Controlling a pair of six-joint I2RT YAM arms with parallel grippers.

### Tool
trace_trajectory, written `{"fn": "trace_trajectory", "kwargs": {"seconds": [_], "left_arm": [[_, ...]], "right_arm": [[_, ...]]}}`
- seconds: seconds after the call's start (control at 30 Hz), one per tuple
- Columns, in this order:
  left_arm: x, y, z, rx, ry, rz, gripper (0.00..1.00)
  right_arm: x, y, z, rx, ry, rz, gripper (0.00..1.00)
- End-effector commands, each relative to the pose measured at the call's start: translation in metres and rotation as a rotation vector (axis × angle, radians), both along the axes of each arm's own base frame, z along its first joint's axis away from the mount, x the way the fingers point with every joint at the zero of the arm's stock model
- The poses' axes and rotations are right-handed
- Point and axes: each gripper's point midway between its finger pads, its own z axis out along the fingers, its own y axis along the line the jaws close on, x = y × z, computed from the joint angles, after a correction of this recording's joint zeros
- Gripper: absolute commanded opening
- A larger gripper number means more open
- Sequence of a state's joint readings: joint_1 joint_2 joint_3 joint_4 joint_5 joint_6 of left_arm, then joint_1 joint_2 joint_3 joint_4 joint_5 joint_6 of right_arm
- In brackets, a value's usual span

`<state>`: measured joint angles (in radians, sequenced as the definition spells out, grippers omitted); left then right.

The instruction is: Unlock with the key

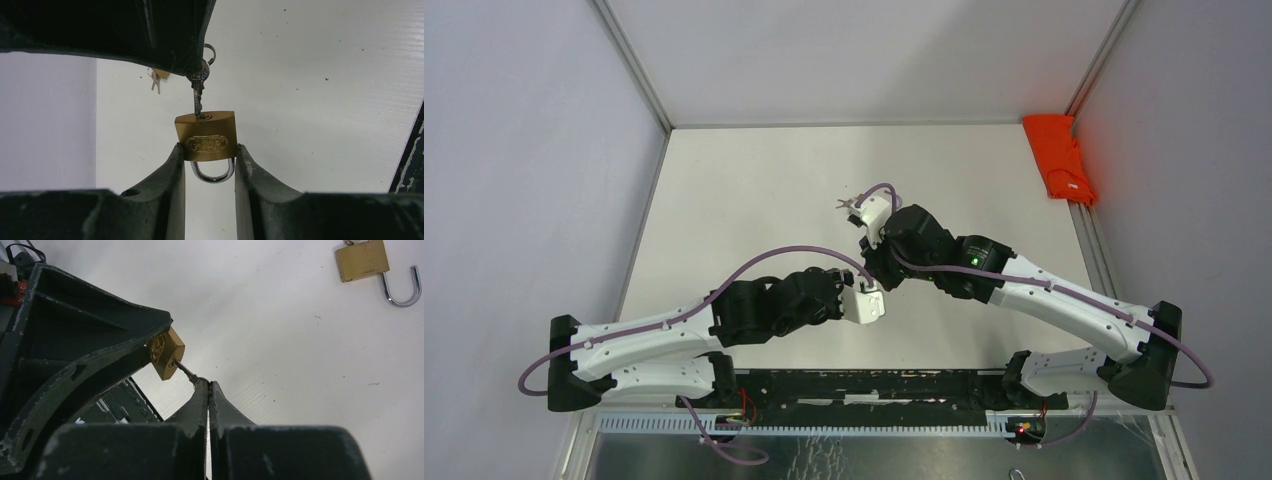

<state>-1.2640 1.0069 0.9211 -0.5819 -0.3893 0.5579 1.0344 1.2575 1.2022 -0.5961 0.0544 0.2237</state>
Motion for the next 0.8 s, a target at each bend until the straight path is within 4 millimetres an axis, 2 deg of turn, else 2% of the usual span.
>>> {"fn": "trace_trajectory", "kwargs": {"seconds": [0.0,0.5,0.77], "left_arm": [[0.001,-0.009,0.025,-0.108,0.005,0.017,0.02],[0.000,-0.010,0.025,-0.110,0.011,0.015,0.02],[-0.001,-0.008,0.025,-0.108,0.020,0.016,0.02]], "right_arm": [[0.003,0.000,0.014,0.036,-0.033,-0.021,0.00],[-0.009,0.004,0.010,0.018,-0.034,0.026,0.00],[-0.005,0.000,0.005,-0.014,-0.056,0.006,0.00]]}}
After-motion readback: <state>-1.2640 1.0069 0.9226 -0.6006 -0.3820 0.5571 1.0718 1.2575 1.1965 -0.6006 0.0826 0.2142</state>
